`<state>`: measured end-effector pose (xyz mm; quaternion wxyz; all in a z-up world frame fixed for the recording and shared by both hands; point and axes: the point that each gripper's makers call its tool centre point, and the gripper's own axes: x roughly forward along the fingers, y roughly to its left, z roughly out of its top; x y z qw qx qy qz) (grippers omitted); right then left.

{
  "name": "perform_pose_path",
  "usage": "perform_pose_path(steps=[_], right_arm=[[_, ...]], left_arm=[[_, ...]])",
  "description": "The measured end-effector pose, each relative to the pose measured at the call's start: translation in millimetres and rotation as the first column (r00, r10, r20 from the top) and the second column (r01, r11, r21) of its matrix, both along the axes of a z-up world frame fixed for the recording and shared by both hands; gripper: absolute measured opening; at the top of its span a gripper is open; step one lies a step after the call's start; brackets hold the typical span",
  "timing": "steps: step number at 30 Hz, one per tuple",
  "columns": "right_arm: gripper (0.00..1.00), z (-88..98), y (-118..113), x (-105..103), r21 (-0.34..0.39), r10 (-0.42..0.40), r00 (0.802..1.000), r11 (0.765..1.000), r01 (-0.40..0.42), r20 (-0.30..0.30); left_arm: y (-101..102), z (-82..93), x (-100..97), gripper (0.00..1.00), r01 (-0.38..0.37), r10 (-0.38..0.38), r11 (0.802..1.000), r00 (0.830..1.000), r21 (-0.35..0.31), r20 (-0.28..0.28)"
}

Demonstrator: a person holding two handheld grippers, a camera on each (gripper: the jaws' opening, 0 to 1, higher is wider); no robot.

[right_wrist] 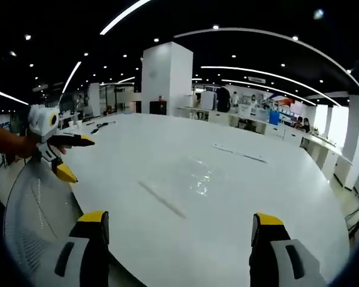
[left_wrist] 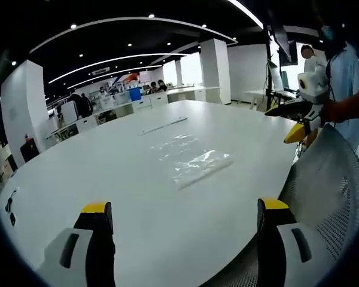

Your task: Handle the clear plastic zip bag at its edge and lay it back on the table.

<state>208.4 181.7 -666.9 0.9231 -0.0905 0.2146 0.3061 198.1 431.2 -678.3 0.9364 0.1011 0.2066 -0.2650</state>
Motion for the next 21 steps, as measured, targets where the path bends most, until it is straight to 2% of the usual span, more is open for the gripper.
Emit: perform_pose_path(steps=[6,21], right_arm=[[1.00,-5.2,-1.2,3.6,0.003,0.003,1.000,1.000,-0.003,-0.005],[1.00,-6.7,6.4,-2.2,0.001,0.010,1.000,1.000,-0.010,-0.004]], left_arm=[[0.0,1.5,0.7,0.99,-0.006,0.006,1.000,1.000,0.002,0.005],[2.9,-2.2,-0.3,0.99,-0.017,0.017,1.000,1.000,0.005,-0.007]])
